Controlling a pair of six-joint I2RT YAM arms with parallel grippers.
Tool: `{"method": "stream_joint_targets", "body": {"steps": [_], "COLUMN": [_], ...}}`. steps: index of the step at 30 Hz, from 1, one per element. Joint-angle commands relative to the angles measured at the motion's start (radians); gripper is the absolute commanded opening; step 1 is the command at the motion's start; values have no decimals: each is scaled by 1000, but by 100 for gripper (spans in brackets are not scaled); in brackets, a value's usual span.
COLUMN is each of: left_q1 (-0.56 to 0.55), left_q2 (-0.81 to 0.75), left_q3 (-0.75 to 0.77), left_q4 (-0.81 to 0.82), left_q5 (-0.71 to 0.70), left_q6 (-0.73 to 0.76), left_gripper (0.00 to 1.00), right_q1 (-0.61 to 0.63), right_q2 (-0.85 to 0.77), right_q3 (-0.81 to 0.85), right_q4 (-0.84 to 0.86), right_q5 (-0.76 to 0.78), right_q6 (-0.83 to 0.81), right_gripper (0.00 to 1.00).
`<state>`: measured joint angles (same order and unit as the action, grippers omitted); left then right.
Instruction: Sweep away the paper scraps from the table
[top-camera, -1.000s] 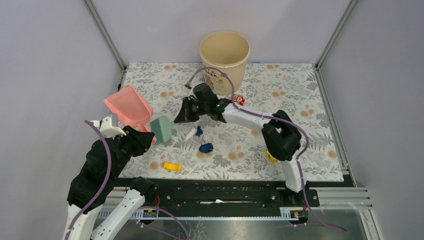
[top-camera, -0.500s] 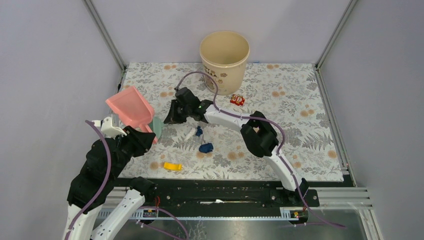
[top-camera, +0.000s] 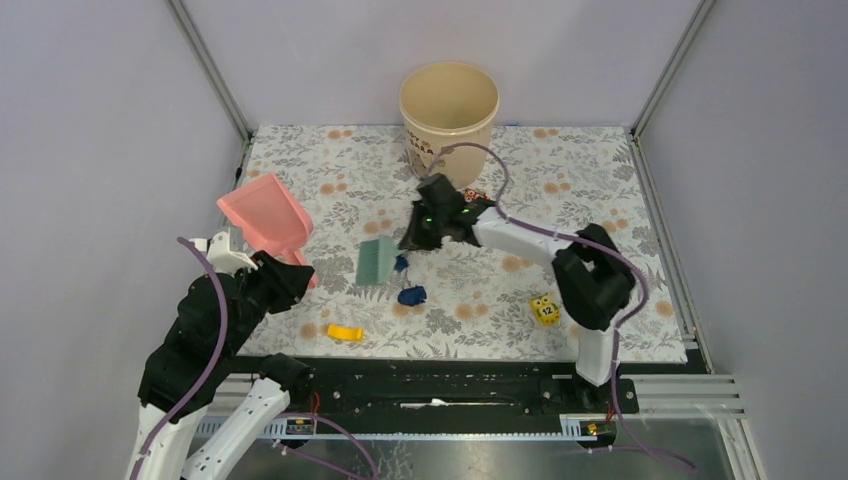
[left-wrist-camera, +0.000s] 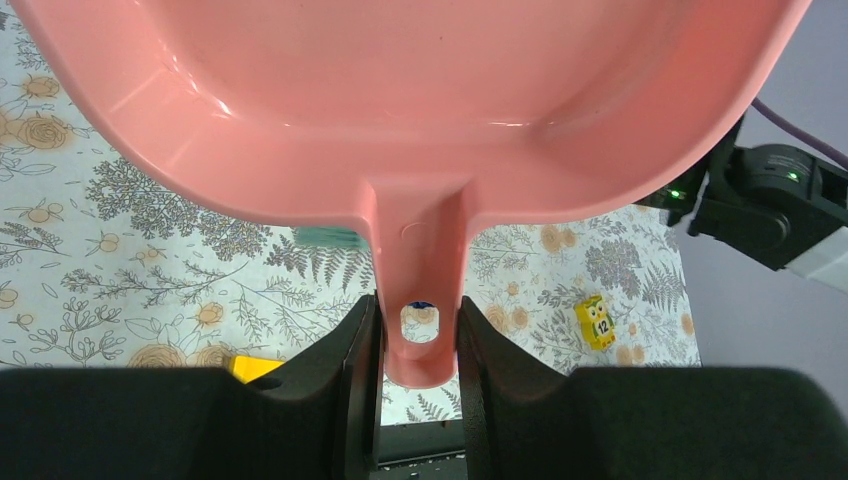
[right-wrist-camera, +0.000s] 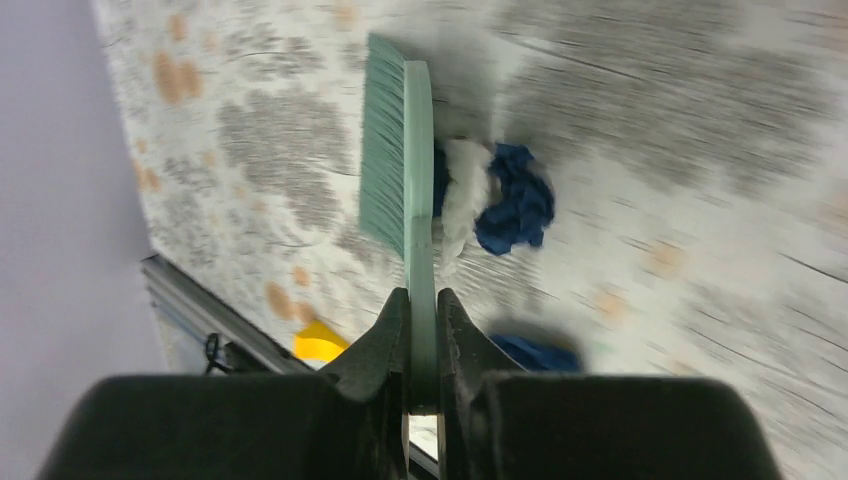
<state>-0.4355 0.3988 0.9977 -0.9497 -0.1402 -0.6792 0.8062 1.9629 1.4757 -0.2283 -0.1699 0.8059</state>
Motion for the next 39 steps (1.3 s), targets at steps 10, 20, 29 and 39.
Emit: {"method": "stream_joint_targets", "body": {"steps": [10, 20, 29, 39], "left_q1": [4, 0, -117, -329], "left_q2": [143, 358, 435, 602], "left_q3": [-105, -87, -107, -97], "left_q4": [28, -162, -315, -291], "left_q5": [227, 481, 499, 334], "left_q6": [107, 233, 245, 197], "left_gripper": [0, 0, 0, 0], "right_q1": [-286, -374, -374, -327], "right_q2": [-329, -437, -498, -383], "right_q3": [-376, -222, -82, -204], "right_q4": [-234, -337, -405, -464], "right_q5": [94, -75, -343, -532], "right_q6": [-255, -511, -731, -721], "right_gripper": [0, 0, 0, 0]}}
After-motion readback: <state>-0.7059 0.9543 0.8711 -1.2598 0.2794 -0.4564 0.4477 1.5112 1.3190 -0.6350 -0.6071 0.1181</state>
